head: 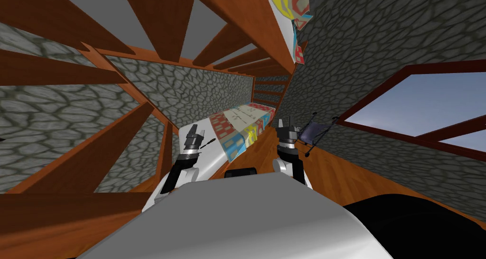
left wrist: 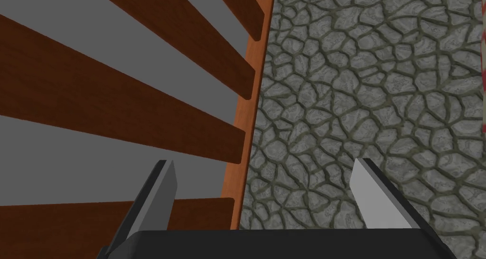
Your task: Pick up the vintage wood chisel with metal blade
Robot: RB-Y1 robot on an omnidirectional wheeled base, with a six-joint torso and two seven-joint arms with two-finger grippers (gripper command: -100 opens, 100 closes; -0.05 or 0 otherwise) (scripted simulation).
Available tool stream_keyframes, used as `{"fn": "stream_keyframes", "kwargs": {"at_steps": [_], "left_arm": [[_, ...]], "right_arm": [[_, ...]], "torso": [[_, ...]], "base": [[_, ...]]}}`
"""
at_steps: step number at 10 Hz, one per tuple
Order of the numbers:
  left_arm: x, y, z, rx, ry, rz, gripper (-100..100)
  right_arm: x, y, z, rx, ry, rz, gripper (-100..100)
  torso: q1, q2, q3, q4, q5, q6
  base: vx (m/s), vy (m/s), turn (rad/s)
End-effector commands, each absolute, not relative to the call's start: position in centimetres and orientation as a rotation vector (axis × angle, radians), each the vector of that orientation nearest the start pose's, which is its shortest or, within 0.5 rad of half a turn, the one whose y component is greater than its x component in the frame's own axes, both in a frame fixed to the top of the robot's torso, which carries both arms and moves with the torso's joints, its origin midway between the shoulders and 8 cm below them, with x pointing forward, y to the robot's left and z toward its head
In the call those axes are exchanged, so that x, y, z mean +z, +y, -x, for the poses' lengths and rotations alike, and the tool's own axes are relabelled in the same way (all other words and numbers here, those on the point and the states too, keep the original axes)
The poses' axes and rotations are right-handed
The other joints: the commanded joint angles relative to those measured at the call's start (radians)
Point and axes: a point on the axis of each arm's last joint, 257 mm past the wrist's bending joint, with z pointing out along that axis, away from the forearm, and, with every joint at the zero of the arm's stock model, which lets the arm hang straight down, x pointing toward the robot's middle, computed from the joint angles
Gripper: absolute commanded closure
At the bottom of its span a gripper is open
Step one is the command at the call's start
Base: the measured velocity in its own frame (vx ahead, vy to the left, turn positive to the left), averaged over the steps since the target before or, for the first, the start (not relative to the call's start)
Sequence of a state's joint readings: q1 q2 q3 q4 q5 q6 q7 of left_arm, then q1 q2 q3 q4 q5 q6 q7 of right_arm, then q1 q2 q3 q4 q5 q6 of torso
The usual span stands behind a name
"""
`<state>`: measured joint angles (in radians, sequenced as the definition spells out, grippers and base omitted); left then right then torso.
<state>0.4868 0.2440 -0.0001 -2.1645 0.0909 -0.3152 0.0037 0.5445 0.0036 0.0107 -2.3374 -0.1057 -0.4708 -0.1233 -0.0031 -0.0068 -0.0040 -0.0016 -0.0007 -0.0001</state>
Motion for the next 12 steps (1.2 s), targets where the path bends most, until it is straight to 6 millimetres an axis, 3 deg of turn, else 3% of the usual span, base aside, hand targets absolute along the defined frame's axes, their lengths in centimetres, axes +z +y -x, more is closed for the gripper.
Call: {"fn": "stream_keyframes", "kwargs": {"at_steps": [1, 3, 4, 6, 12], "left_arm": [[-7.7, 29.3, -39.9, -1.256, 0.992, 0.818, -100], [-10.5, 30.4, -40.8, -1.262, 1.054, 0.919, -100], [-10.8, 30.4, -40.9, -1.257, 1.06, 0.927, -100], [-13.5, 31.6, -41.5, -1.26, 1.114, 1.03, -100], [-19.0, 33.7, -42.1, -1.223, 1.222, 1.232, -100]], "right_arm": [[3.0, -29.2, -33.3, 1.476, 0.512, -0.781, 0], [3.0, -29.2, -33.3, 1.476, 0.512, -0.781, 0], [3.0, -29.2, -33.3, 1.476, 0.512, -0.781, 0], [3.0, -29.2, -33.3, 1.476, 0.512, -0.781, 0], [3.0, -29.2, -33.3, 1.476, 0.512, -0.78, 0]], "torso": [[0.0, 0.0, 0.0, 0.0, 0.0, 0.0], [0.001, 0.002, 0.001, 0.0, 0.0, 0.0], [0.0, 0.001, 0.001, 0.0, 0.0, 0.0], [0.0, 0.002, 0.001, 0.001, 0.0, 0.0], [0.001, 0.003, 0.002, 0.001, 0.0, 0.0]], "base": [[0.075, -0.042, 0.02], [0.073, -0.051, 0.031], [0.062, -0.051, 0.017], [0.079, -0.045, 0.033], [0.062, -0.041, 0.022]]}}
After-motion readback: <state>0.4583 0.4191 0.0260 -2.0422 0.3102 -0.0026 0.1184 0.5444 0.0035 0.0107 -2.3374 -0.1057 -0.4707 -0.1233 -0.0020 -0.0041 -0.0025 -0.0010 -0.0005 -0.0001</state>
